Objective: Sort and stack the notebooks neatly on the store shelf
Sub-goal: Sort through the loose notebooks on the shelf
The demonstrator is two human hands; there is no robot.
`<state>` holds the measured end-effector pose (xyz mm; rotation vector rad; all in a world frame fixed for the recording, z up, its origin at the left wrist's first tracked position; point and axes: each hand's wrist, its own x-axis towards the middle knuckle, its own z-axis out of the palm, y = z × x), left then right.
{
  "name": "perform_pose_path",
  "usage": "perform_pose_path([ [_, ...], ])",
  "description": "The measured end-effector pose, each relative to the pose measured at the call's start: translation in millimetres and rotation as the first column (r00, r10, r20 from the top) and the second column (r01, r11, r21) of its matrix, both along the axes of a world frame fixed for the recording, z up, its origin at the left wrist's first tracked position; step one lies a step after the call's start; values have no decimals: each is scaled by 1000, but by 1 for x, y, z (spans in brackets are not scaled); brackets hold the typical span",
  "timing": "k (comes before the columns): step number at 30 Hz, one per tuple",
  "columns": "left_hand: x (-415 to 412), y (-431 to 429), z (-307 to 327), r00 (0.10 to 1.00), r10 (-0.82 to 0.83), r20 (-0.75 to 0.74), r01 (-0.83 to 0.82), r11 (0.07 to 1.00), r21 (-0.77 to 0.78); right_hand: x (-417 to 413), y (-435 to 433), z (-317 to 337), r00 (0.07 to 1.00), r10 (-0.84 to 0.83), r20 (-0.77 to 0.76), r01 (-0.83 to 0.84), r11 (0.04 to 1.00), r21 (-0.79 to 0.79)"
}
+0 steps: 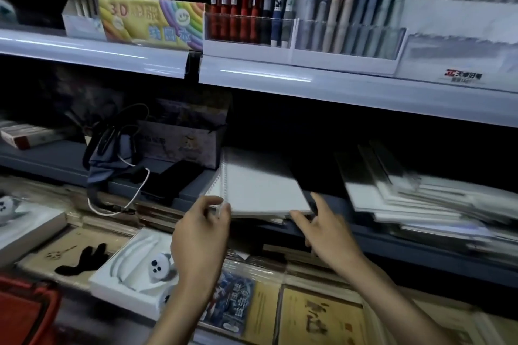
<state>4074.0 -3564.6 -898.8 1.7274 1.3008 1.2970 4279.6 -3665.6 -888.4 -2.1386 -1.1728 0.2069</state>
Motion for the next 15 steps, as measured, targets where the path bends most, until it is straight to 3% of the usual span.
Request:
perform_pose_path([
  [4, -1, -16, -2, 994, -108, -16, 109, 993, 55, -8, -41, -2, 990, 78, 121, -82, 996, 25],
  [10, 22, -47, -17, 942, -334, -34, 335, 940, 58, -4, -108, -19, 995, 57, 82, -59, 998, 25],
  [12, 37, -61, -21, 919, -388, -72, 394, 915, 88, 7, -129, -30, 948, -35, 318, 23, 999, 42],
  [14, 53, -74, -25, 891, -431, -142, 449, 882, 145, 26, -143, -38, 816, -59, 575, 55, 998, 24],
  [15, 58, -79, -26, 878, -439, -191, 472, 860, 194, 32, -144, -36, 802, -76, 593, 57, 997, 51],
])
